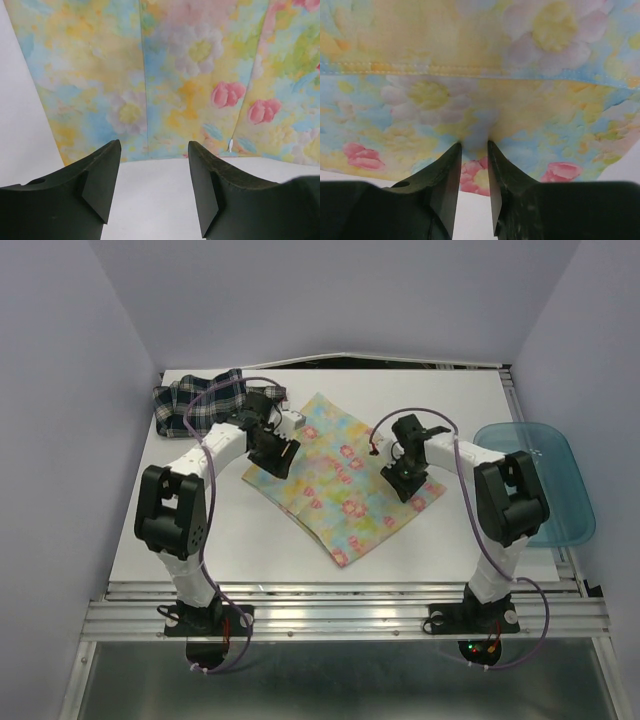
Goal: Fold and stack the skirts
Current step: Flatten the skirt out
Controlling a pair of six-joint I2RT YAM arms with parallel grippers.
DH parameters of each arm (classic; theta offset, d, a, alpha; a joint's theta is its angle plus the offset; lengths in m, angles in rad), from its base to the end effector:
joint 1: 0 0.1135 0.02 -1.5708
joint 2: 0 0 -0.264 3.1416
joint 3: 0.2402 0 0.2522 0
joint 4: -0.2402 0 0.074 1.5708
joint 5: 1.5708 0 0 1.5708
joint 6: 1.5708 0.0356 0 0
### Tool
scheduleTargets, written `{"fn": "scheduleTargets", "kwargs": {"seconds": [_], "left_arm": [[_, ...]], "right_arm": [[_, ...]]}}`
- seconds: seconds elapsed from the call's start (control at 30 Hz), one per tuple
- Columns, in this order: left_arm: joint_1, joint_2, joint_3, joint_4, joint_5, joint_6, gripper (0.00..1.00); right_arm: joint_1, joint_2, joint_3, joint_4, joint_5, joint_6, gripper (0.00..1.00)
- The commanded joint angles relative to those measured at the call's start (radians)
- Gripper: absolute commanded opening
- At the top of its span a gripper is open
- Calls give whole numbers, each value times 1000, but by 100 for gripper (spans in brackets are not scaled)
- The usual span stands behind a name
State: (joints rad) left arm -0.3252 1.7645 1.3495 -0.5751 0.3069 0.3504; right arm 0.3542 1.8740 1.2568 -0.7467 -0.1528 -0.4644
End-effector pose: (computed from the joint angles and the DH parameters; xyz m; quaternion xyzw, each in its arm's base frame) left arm 0.3551 -0.1311 0.2385 0.3551 0.8789 -0.1429 0.2847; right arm 0.3318 0.1285 0.1658 -0.4019 0.9067 0.0701 0.1070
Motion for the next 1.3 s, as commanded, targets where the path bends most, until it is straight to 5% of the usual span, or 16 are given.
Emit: {"fn": "scheduleTargets", "kwargs": {"seconds": [0.0,0.23,0.53,0.67,0.83,1.0,1.27], "left_arm": [[5,-14,-59,1,-26,-13,68],[8,87,-33,47,0,-45,68],[-3,314,126,30,43,13,66],[-37,300,94,47,67,50,66],[-55,233,82,43,152,93,66],[-37,106,175,-32,212,185,66],[38,145,400,-80,199,216,62]], "right_arm": [[73,7,-123,-49,25,-28,33],[313,-41,-215,-193,-192,0,33],[410,-36,87,-407,-634,15,41],[390,-128,131,-329,-561,72,43],[175,-161,219,-250,-479,110,43],[13,-66,421,-98,-334,162,43],[-21,108,605,128,-146,32,39]]}}
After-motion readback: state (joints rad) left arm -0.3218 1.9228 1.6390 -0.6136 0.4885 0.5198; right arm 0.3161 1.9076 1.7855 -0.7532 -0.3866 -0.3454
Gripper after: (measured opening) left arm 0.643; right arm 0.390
